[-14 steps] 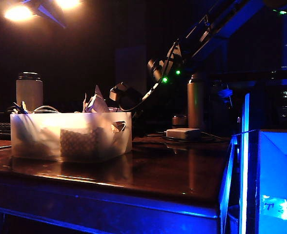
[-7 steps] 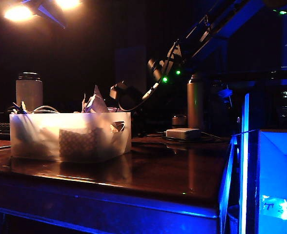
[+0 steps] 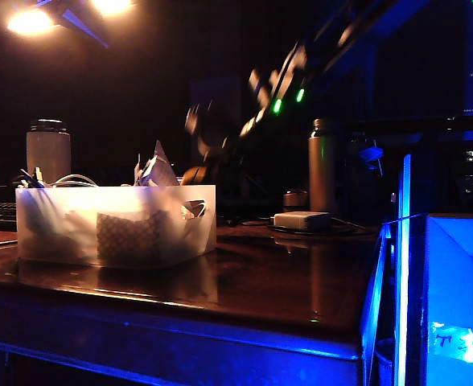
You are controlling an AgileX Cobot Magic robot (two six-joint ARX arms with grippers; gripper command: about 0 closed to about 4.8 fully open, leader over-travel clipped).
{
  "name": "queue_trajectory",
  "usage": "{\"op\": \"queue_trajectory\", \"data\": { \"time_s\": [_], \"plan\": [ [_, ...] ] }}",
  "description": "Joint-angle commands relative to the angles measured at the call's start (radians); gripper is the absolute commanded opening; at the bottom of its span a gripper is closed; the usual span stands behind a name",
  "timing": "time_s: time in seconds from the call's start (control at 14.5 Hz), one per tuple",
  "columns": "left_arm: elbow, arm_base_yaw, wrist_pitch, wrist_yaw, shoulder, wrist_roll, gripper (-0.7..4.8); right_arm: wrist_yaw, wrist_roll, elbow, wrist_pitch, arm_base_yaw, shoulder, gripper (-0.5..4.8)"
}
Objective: Pick up the kiwi and place it into the translucent box.
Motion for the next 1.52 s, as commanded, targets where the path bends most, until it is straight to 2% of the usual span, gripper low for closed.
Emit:
{"op": "queue_trajectory", "data": {
  "time_s": [0.07, 0.35, 0.83, 1.04, 1.1, 1.17, 1.38, 1.45, 1.52],
  "plan": [
    [0.002, -0.002, 0.005, 0.048, -0.006, 0.0, -0.05, -0.019, 0.009, 0.006, -0.059, -0.014, -0.098, 2.25],
    [0.002, -0.002, 0.008, 0.051, -0.006, -0.008, -0.05, -0.234, 0.138, 0.006, -0.113, -0.005, -0.213, 2.25],
    [0.002, -0.002, 0.01, 0.051, -0.006, -0.007, -0.05, -0.269, 0.136, -0.003, -0.214, 0.129, -0.219, 2.33],
    [0.002, -0.002, 0.009, 0.051, -0.006, -0.007, -0.05, -0.272, 0.136, -0.003, -0.243, 0.149, -0.2, 2.34],
    [0.002, -0.002, 0.008, 0.051, -0.006, -0.007, -0.05, -0.272, 0.136, -0.003, -0.256, 0.152, -0.196, 2.65],
    [0.002, -0.002, 0.008, 0.051, -0.006, -0.007, -0.05, -0.269, 0.136, -0.003, -0.256, 0.153, -0.195, 3.61],
    [0.002, -0.002, 0.008, 0.051, -0.006, -0.007, -0.05, -0.231, 0.134, -0.002, -0.246, 0.151, -0.196, 3.67],
    [0.002, -0.002, 0.008, 0.051, -0.006, -0.007, -0.06, -0.223, 0.135, -0.002, -0.246, 0.151, -0.196, 3.05],
    [0.002, -0.002, 0.006, 0.051, -0.007, -0.003, -0.06, -0.145, 0.136, -0.002, -0.244, 0.151, -0.199, 1.23]
  ]
}}
